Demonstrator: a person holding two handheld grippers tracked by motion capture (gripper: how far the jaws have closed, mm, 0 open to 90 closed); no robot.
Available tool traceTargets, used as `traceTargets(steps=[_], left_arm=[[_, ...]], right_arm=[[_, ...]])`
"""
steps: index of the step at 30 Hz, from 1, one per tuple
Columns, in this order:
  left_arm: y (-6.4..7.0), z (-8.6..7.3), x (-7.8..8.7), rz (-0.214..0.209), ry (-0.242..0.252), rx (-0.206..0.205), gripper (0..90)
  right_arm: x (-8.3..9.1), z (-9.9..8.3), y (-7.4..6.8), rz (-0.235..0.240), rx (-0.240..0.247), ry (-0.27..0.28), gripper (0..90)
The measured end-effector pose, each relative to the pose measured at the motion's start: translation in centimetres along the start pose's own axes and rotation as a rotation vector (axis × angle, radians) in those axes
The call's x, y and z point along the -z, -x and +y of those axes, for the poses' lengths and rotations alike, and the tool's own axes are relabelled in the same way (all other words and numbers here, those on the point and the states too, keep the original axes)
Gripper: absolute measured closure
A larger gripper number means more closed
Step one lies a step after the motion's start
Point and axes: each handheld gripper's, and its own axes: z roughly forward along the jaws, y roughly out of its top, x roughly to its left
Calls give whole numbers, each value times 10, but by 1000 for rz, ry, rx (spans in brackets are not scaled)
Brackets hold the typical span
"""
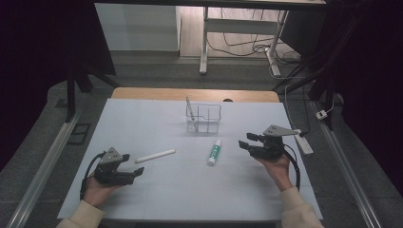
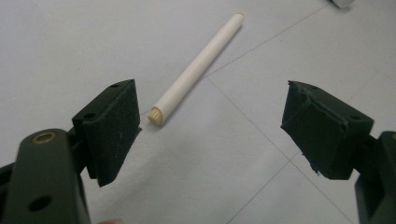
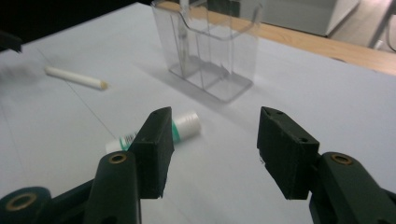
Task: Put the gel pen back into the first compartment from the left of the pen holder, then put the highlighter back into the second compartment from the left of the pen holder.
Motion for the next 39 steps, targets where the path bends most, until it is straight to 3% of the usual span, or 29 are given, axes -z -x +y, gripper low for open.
traceTargets(steps=[2,6,17,28,39], left_arm=[[0,0,0,1,1,0,192],[0,0,0,3,0,-2,192],[-1,-1,2,4,11,-6,193],[-2,-1,3,5,12,-8,206],[-2,1,3,18,5,-28,209]], right_arm=[[6,-7,0,-28,7,-13,451],[17,-19,3,-31,1,-36,445],[42,-40,-1,-56,41,-79,438],[39,-44,-4,-52,87,-134,433],[39,-44,-4,-53,92,-141,430]])
